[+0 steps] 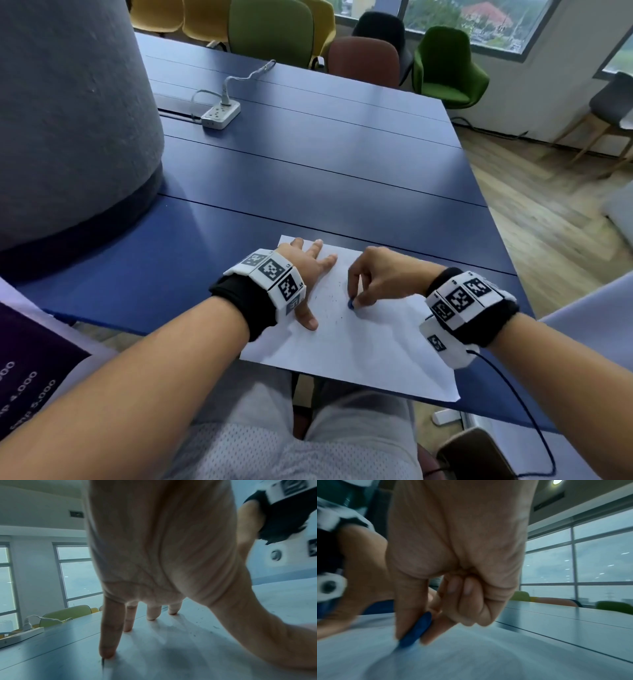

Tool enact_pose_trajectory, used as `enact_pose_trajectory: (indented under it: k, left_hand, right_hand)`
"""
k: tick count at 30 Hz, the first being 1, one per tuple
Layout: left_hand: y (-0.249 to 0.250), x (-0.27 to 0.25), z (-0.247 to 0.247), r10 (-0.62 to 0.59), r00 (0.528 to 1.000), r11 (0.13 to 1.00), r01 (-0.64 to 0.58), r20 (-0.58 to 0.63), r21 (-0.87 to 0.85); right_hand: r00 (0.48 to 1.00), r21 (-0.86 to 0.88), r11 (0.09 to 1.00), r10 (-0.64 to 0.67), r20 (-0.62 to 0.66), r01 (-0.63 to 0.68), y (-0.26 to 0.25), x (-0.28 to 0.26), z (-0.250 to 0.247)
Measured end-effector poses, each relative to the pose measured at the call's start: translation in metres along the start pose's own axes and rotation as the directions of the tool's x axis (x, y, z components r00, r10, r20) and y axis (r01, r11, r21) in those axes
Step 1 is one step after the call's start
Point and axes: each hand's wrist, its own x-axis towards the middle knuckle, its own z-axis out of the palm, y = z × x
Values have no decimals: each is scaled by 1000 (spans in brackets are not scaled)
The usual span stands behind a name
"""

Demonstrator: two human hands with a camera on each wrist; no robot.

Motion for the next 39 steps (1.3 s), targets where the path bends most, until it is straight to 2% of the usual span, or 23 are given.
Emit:
enact_pose_trajectory:
  k: [3,5,9,10,15,16,19,20,23,24,25,28,29,30,33,34,37,39]
  left_hand:
    - [-1,1,2,10,1000,1000,-10,-15,-4]
    - [-1,2,2,9,1000,1000,-9,-16,3]
    - [-2,2,3,7,1000,1000,-7,-18,-2]
    - [-1,2,3,6,1000,1000,-6,-17,-1]
    - [0,2,3,3,1000,1000,-3,-22,2]
    - [0,2,3,1,1000,1000,-1,-25,7]
    - [0,2,3,0,1000,1000,0,-24,13]
    - [-1,1,3,1,1000,1000,-1,-23,9]
    - [-1,2,3,8,1000,1000,-8,-23,3]
    - [-1,2,3,6,1000,1000,-6,-22,7]
    - [-1,3,3,3,1000,1000,-3,-20,12]
    - [0,2,2,-1,1000,1000,1,-11,19]
    - [0,2,2,-2,1000,1000,2,-10,14]
    - [-1,2,2,-2,1000,1000,2,-8,8]
    - [-1,3,3,1,1000,1000,-1,-12,8]
    - [0,3,3,2,1000,1000,-2,-12,11]
    - [1,0,2,-6,1000,1000,6,-15,5]
    - [1,0,2,-4,1000,1000,4,-20,2]
  right_hand:
    - [961,43,997,76,-267,-67,18,24,-12]
    - [943,81,994,101,-318,-80,24,28,-11]
    - [992,61,997,45,-114,-38,16,19,-2]
    - [994,48,998,44,-97,-40,16,18,-2]
    - [955,108,991,111,-276,-84,27,22,-9]
    - [962,101,993,89,-259,-65,24,20,-6]
    - [997,34,999,3,-81,0,12,15,2]
    - [997,18,1000,1,-71,1,11,15,1]
    - [975,32,999,26,-221,-19,16,17,-3]
    - [971,36,999,20,-237,-11,15,15,-1]
    - [978,37,999,-4,-208,12,14,11,3]
    - [994,-14,994,-107,26,108,2,-5,15]
    - [991,-40,992,-117,65,120,-1,-7,16]
    - [993,-52,992,-112,48,115,-1,-6,14]
    - [991,2,997,-82,-108,83,2,-7,14]
    - [989,12,995,-100,-106,102,2,-10,18]
    - [984,-7,986,-166,58,166,-6,-22,30]
    - [986,-27,986,-161,42,162,-9,-21,28]
